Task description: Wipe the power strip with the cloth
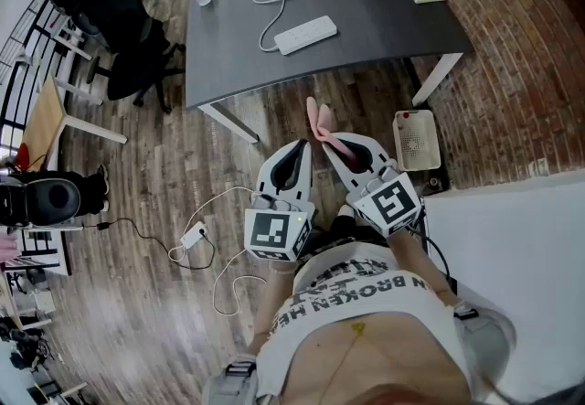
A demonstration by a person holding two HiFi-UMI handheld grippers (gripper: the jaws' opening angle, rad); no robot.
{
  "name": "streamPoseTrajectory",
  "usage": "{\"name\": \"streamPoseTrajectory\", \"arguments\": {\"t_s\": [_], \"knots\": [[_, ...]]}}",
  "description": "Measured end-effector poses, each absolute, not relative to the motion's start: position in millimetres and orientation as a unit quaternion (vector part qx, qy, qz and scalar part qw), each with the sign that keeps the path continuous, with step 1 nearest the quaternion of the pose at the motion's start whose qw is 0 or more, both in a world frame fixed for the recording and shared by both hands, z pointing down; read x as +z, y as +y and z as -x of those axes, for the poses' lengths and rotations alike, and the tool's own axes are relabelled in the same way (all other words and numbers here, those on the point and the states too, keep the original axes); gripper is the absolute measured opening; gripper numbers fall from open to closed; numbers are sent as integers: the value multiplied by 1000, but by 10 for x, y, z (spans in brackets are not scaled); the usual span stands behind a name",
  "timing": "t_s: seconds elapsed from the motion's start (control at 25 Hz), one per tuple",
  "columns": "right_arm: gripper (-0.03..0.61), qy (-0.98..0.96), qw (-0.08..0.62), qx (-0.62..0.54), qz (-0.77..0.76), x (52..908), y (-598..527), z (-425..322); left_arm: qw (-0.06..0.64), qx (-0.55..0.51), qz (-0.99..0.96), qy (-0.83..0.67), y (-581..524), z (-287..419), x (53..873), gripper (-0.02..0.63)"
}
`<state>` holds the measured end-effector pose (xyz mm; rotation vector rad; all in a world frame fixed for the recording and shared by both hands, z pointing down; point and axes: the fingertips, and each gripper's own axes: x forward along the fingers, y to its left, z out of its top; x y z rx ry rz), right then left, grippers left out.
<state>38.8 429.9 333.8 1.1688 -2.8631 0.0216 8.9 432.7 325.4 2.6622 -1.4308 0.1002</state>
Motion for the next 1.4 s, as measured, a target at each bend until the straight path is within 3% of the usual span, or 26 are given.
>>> {"name": "streamPoseTrajectory", "arguments": {"t_s": [0.76,1.4], "knots": [[17,-930,21,32,-366,3473,4028,-445,68,42,-881,-467,4030,-187,3394,6],[17,-911,28,11,-412,3478,2489,-424,74,29,-910,-407,2458,-203,3438,6]]}}
